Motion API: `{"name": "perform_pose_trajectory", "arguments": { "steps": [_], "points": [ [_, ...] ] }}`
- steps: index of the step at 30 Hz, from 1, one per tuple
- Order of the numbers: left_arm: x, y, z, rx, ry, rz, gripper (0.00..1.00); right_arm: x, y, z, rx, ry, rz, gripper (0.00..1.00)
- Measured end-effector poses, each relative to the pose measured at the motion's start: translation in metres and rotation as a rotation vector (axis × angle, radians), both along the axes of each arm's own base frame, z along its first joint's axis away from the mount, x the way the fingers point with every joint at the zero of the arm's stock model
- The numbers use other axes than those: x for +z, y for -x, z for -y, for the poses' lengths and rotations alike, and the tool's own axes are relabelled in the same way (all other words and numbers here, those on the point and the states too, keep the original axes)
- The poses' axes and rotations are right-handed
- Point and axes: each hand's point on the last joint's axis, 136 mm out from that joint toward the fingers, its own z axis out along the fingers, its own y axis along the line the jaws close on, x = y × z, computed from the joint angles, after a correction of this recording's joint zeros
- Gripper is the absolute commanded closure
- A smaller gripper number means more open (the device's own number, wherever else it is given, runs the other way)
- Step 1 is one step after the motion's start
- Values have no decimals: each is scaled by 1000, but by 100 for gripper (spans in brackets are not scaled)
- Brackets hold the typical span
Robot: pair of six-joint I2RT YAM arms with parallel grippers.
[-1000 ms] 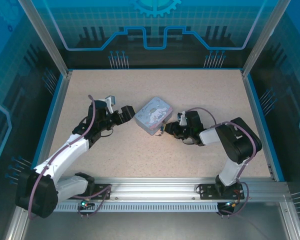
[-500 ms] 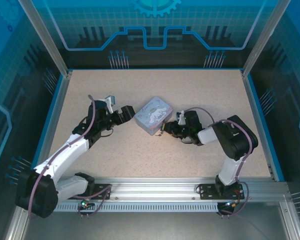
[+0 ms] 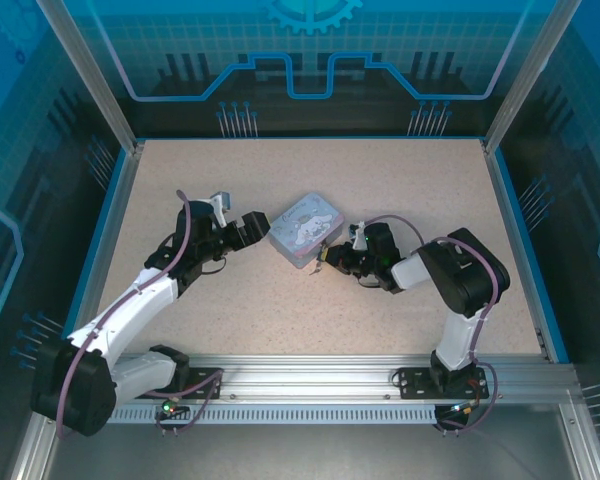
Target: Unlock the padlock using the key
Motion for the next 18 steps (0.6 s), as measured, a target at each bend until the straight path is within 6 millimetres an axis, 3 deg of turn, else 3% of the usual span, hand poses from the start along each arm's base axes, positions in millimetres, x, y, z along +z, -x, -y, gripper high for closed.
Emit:
{"name": "perform_pose_trajectory", "arguments": {
  "steps": [7,18],
  "points": [
    [-3,2,0,0,-4,-12,3,1,-2,1,-11,5,5,92],
    [-4,2,-1,0,-5,-17,2,11,-17,22,-139,45,13,93]
  ]
}}
